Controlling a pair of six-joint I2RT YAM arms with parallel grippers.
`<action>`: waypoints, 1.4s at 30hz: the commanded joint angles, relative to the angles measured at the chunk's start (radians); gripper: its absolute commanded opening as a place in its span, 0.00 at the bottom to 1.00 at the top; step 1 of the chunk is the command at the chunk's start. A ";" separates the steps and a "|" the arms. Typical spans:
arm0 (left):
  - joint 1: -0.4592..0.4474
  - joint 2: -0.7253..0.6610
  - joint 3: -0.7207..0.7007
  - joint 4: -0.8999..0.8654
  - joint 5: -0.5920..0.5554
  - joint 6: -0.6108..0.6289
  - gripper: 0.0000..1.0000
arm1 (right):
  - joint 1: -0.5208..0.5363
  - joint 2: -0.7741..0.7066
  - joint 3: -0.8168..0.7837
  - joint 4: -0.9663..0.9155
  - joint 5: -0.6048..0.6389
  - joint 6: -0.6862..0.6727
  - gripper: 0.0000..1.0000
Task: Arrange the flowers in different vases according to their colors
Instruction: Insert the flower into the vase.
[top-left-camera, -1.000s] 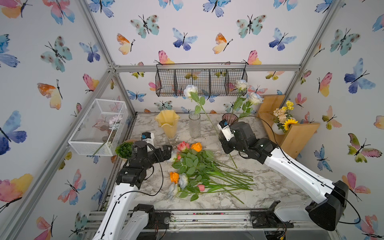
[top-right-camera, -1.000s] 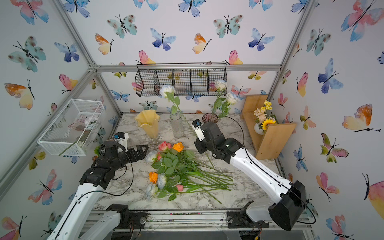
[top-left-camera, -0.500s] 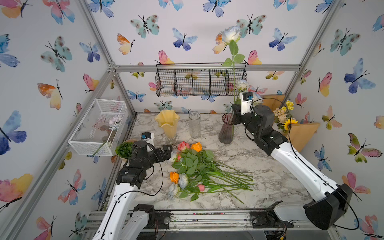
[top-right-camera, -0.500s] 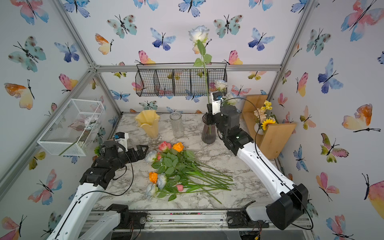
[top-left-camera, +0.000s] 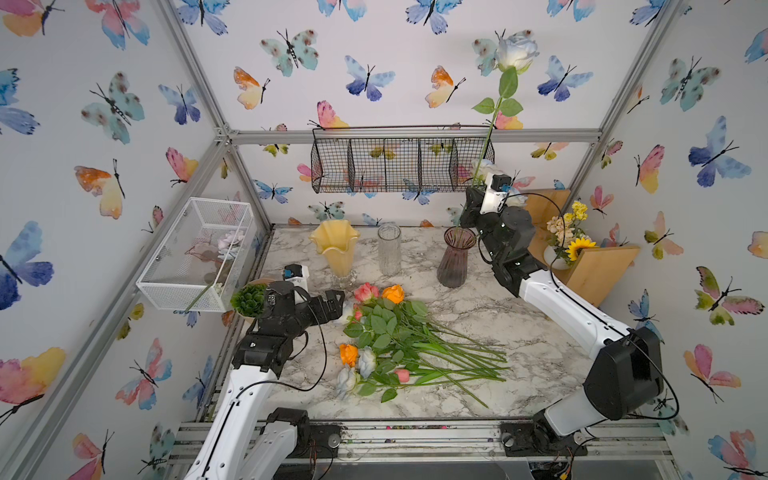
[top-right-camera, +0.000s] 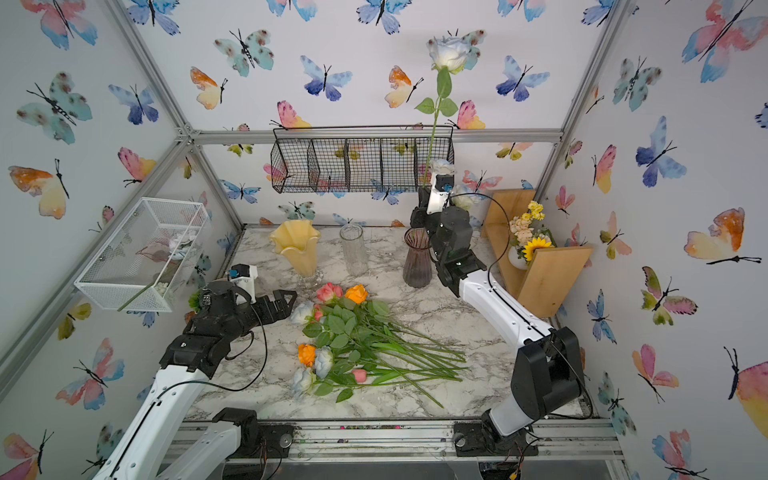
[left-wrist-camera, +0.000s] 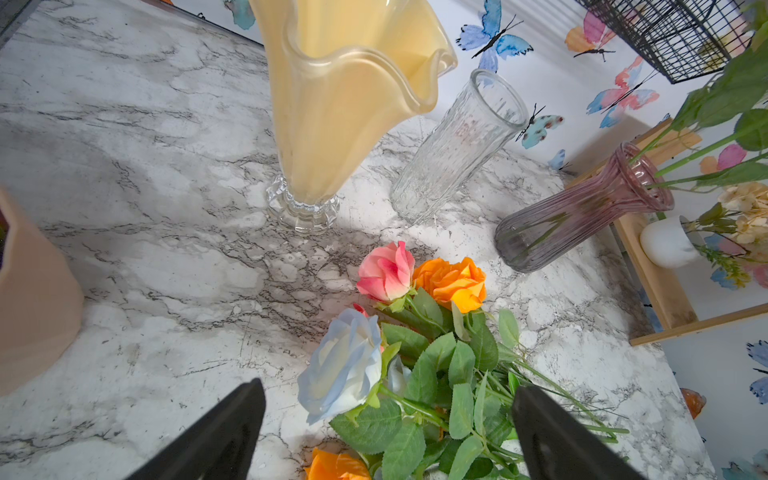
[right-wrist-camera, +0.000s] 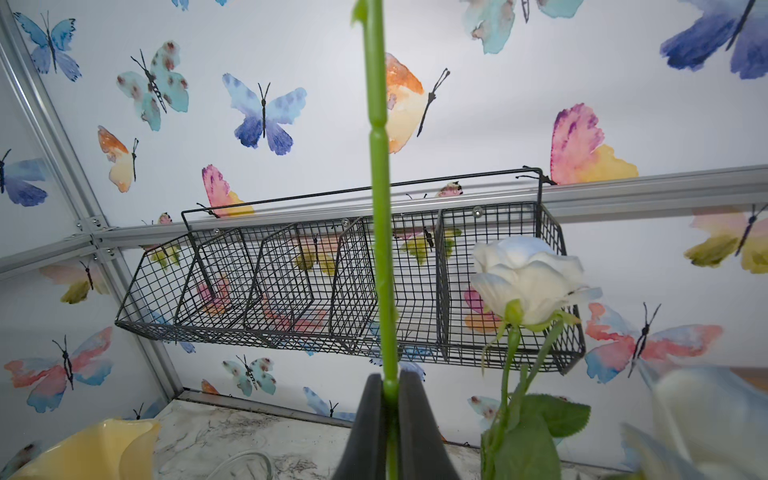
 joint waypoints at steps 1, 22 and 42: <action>-0.003 0.001 -0.005 0.007 0.019 0.009 0.99 | -0.005 0.023 -0.048 0.130 0.058 0.008 0.02; -0.003 -0.002 -0.005 0.009 0.025 0.009 0.99 | -0.005 -0.034 -0.151 0.083 0.112 0.006 0.52; -0.003 -0.009 -0.005 0.009 0.028 0.010 0.99 | -0.005 -0.246 0.016 -0.537 -0.114 0.068 0.57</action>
